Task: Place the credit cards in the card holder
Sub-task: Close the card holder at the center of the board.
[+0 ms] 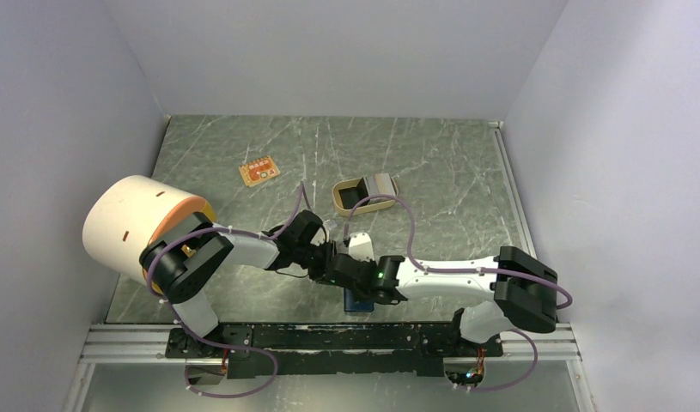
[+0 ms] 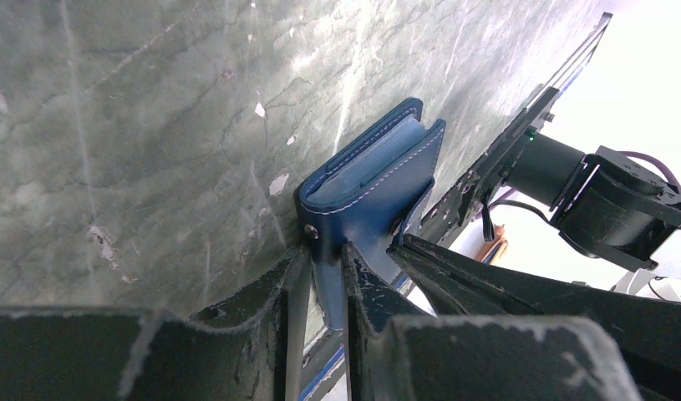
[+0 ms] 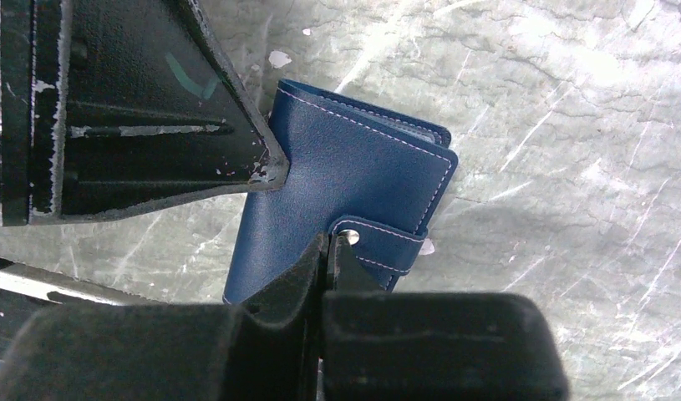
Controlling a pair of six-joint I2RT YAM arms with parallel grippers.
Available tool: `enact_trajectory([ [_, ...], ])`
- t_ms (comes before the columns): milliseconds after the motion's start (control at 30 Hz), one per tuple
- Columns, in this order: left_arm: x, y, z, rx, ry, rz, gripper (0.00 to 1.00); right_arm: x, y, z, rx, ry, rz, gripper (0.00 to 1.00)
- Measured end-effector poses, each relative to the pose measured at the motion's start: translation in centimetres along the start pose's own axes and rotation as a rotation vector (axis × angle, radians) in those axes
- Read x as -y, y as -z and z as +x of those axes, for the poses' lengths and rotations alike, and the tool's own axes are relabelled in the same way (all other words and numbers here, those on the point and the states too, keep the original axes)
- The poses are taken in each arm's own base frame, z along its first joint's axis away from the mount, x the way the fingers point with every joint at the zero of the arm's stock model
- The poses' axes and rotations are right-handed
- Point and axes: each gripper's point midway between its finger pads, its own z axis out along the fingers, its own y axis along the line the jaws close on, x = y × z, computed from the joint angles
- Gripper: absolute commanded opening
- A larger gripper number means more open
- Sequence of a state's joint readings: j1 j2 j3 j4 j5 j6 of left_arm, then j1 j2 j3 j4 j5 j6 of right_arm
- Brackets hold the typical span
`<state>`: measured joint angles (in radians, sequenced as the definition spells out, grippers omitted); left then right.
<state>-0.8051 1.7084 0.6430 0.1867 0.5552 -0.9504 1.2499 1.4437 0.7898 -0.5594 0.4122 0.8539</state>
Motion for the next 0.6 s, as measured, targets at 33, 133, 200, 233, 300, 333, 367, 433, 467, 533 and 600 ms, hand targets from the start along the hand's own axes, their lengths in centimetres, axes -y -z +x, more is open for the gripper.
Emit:
enact_trajectory([
  [33, 0.00, 0.00, 0.00, 0.000, 0.000, 0.000, 0.25, -0.02, 0.00, -0.01, -0.001, -0.001, -0.003, 0.00],
  [133, 0.00, 0.00, 0.00, 0.000, 0.000, 0.000, 0.25, -0.07, 0.03, 0.02, -0.004, -0.006, -0.013, 0.00],
  [200, 0.00, 0.00, 0.00, 0.000, 0.000, 0.000, 0.25, -0.07, 0.07, 0.05, -0.005, -0.009, -0.018, 0.00],
  [233, 0.00, 0.00, 0.00, 0.000, 0.000, 0.000, 0.25, -0.07, 0.10, 0.06, -0.006, -0.010, -0.020, 0.00],
  [300, 0.00, 0.00, 0.00, 0.000, 0.000, 0.000, 0.25, -0.07, 0.16, 0.07, -0.009, -0.015, -0.026, 0.00],
  [333, 0.00, 0.00, 0.00, 0.000, 0.000, 0.000, 0.25, -0.07, 0.17, 0.07, -0.011, -0.017, -0.028, 0.00],
  [367, 0.01, 0.00, 0.00, 0.000, 0.000, 0.000, 0.25, -0.08, 0.18, 0.09, -0.014, -0.018, -0.030, 0.00],
  [433, 0.00, 0.00, 0.00, 0.000, 0.000, 0.000, 0.25, -0.10, 0.19, 0.11, -0.017, -0.019, -0.032, 0.00],
  [467, 0.01, 0.00, 0.00, 0.000, 0.000, 0.000, 0.25, -0.09, 0.20, 0.11, -0.017, -0.020, -0.032, 0.00],
  [533, 0.01, 0.00, 0.00, 0.000, 0.000, 0.000, 0.25, -0.10, 0.20, 0.14, -0.019, -0.020, -0.033, 0.00],
  [600, 0.01, 0.00, 0.00, 0.000, 0.000, 0.000, 0.25, -0.09, 0.21, 0.17, -0.020, -0.019, -0.033, 0.00],
])
